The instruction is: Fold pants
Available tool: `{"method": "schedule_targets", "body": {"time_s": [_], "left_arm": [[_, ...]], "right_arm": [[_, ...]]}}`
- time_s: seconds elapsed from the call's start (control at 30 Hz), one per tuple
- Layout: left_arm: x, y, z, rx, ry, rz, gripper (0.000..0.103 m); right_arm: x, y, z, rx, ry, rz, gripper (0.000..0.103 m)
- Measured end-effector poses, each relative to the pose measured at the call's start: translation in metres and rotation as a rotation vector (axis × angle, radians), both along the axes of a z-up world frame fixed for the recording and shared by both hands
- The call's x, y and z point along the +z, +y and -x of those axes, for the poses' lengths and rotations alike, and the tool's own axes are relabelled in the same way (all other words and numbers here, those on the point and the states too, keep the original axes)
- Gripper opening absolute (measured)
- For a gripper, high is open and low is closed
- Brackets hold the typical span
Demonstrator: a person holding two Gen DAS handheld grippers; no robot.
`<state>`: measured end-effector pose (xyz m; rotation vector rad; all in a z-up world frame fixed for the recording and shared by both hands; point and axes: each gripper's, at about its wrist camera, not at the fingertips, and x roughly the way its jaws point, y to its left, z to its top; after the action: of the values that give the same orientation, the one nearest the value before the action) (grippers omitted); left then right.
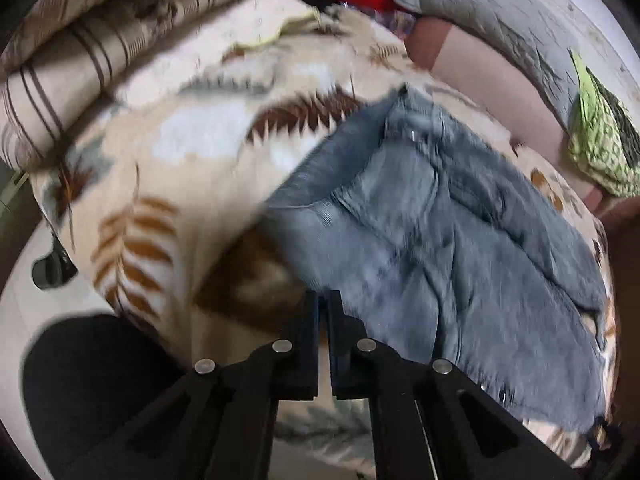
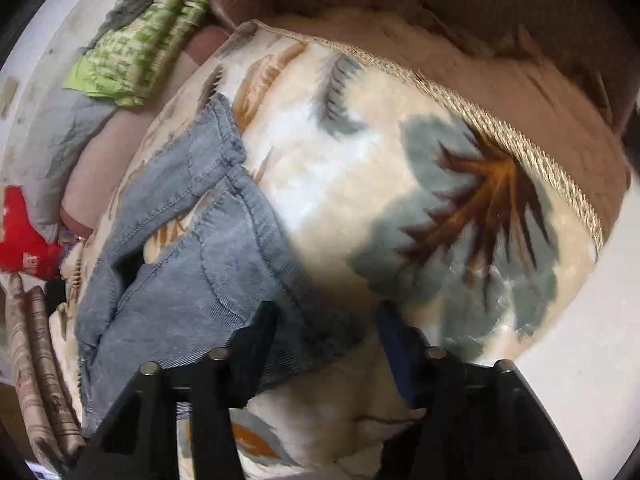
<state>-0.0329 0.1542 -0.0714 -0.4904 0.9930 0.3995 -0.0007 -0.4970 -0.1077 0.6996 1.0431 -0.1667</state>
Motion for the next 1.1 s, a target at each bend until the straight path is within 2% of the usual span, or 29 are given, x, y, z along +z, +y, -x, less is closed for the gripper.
{"method": "schedule_targets", "body": {"time_s": [0.03, 0.1, 0.13, 0.17, 0.2, 0.23, 0.27, 0.3, 0.37, 0.4, 0.43, 0.5, 0.57, 0.63, 0.7, 0.77, 0.8, 0.83, 0.87, 0.93, 1.0, 1.1], "left_arm": [[0.003, 0.000, 0.005, 0.006, -0.005, -0.016, 0.003], [0.015, 0.000, 0.009, -0.003, -0.039, -0.034, 0.004], [0.027, -0.003, 0.007, -0.024, -0.069, -0.056, 0.005], [0.035, -0.007, 0.006, -0.040, -0.090, -0.072, 0.012], [0.046, -0.011, 0.001, -0.065, -0.120, -0.090, 0.032], [0.050, -0.015, -0.001, -0.082, -0.139, -0.097, 0.046], [0.057, -0.020, -0.005, -0.105, -0.169, -0.103, 0.068], [0.059, -0.023, -0.010, -0.113, -0.184, -0.106, 0.077], [0.049, -0.032, -0.026, -0.180, -0.162, -0.097, 0.077], [0.033, -0.035, -0.040, -0.226, -0.107, -0.092, 0.077], [0.015, -0.035, -0.052, -0.246, -0.028, -0.102, 0.077], [-0.014, -0.032, -0.066, -0.247, 0.095, -0.096, 0.077], [-0.017, -0.029, -0.066, -0.248, 0.056, -0.118, 0.078], [-0.013, -0.031, -0.068, -0.258, 0.055, -0.146, 0.078], [-0.008, -0.032, -0.067, -0.252, 0.033, -0.166, 0.078], [0.002, -0.032, -0.067, -0.248, -0.026, -0.176, 0.078], [0.005, -0.032, -0.068, -0.248, -0.049, -0.185, 0.078], [0.004, -0.032, -0.067, -0.249, -0.051, -0.192, 0.078], [-0.001, -0.032, -0.070, -0.255, -0.029, -0.198, 0.078], [-0.023, -0.028, -0.076, -0.253, 0.056, -0.191, 0.080], [-0.021, -0.021, -0.071, -0.232, 0.016, -0.171, 0.082], [-0.017, -0.024, -0.075, -0.242, 0.027, -0.192, 0.082]], "right_arm": [[0.009, -0.003, 0.005, -0.019, -0.029, 0.009, 0.069], [0.030, -0.006, 0.015, -0.044, -0.079, 0.076, 0.070], [0.039, -0.006, 0.018, -0.041, -0.107, 0.073, 0.070], [0.046, -0.004, 0.019, -0.029, -0.131, 0.049, 0.070], [0.053, -0.001, 0.020, -0.005, -0.166, 0.002, 0.070], [0.055, 0.001, 0.020, 0.011, -0.185, -0.028, 0.072], [0.054, 0.005, 0.019, 0.041, -0.201, -0.080, 0.074], [0.047, 0.008, 0.016, 0.068, -0.198, -0.122, 0.077], [0.018, 0.010, 0.005, 0.101, -0.105, -0.167, 0.079], [-0.001, 0.008, -0.002, 0.094, -0.015, -0.173, 0.075], [-0.005, 0.006, -0.003, 0.086, -0.014, -0.195, 0.075], [0.023, 0.012, -0.006, 0.106, -0.058, -0.110, 0.075], [0.052, 0.023, -0.015, 0.166, -0.115, -0.017, 0.075], [0.069, 0.031, -0.037, 0.223, -0.115, 0.068, 0.075], [0.071, 0.034, -0.063, 0.253, -0.094, 0.111, 0.075], [0.053, 0.037, -0.106, 0.289, 0.006, 0.210, 0.075], [0.041, 0.032, -0.119, 0.298, 0.050, 0.208, 0.072], [0.030, 0.032, -0.128, 0.307, 0.080, 0.190, 0.051], [0.019, 0.033, -0.135, 0.328, 0.113, 0.167, 0.040], [0.016, 0.043, -0.136, 0.368, 0.133, 0.261, 0.025], [0.027, 0.047, -0.133, 0.365, 0.109, 0.321, 0.022], [0.039, 0.044, -0.132, 0.290, 0.075, 0.479, 0.019]]}}
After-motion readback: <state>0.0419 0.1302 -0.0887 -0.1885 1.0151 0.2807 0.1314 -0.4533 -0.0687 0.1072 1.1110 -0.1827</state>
